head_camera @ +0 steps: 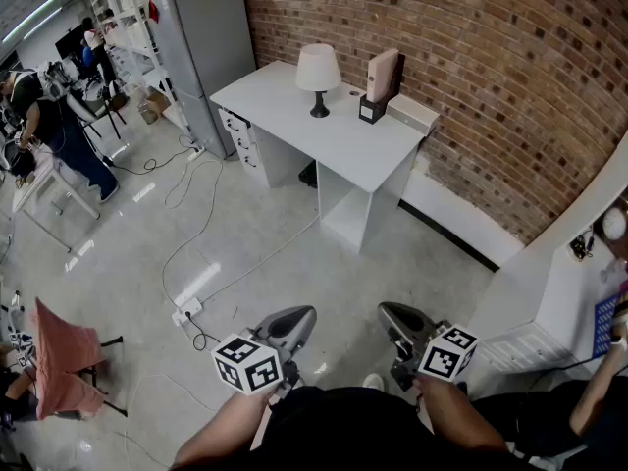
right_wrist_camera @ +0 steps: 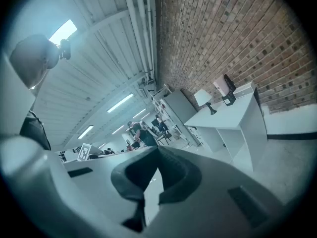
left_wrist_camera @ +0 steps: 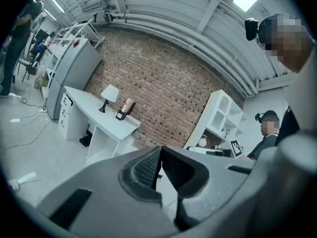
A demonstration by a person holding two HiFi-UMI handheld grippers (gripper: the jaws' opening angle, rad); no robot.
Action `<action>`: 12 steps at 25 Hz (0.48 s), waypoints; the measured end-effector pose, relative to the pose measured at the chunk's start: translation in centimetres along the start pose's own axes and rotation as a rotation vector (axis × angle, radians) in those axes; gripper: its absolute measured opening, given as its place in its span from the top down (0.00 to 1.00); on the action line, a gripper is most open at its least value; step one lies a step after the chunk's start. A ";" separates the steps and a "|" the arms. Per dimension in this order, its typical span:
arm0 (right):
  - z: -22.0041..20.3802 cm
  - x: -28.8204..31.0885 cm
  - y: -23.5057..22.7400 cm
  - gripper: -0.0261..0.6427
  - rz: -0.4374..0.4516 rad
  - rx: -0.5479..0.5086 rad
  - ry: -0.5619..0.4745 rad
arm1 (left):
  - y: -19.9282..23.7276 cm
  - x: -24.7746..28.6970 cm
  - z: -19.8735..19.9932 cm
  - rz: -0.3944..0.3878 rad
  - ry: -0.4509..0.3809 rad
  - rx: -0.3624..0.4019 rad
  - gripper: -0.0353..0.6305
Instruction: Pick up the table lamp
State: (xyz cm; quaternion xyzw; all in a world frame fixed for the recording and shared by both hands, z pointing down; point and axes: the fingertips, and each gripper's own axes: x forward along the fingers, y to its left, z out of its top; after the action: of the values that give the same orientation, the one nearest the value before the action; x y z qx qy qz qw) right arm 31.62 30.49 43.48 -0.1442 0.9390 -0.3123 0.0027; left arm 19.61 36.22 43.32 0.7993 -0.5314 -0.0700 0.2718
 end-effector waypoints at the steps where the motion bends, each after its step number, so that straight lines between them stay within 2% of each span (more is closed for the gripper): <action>1: 0.1 0.0 0.1 0.96 0.002 -0.005 0.001 | 0.0 -0.1 0.1 0.002 0.001 0.006 0.94; 7: -0.1 0.0 0.7 0.96 0.004 -0.026 0.011 | 0.0 -0.5 0.4 0.023 0.001 0.059 0.94; 12: -0.2 -0.1 0.6 0.96 0.004 -0.025 0.013 | -0.3 -0.6 0.4 0.015 -0.003 0.046 0.94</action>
State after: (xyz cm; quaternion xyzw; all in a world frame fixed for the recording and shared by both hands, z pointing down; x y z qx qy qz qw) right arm 31.48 31.13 43.28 -0.1402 0.9431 -0.3013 -0.0045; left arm 19.43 36.72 42.74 0.8011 -0.5394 -0.0570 0.2530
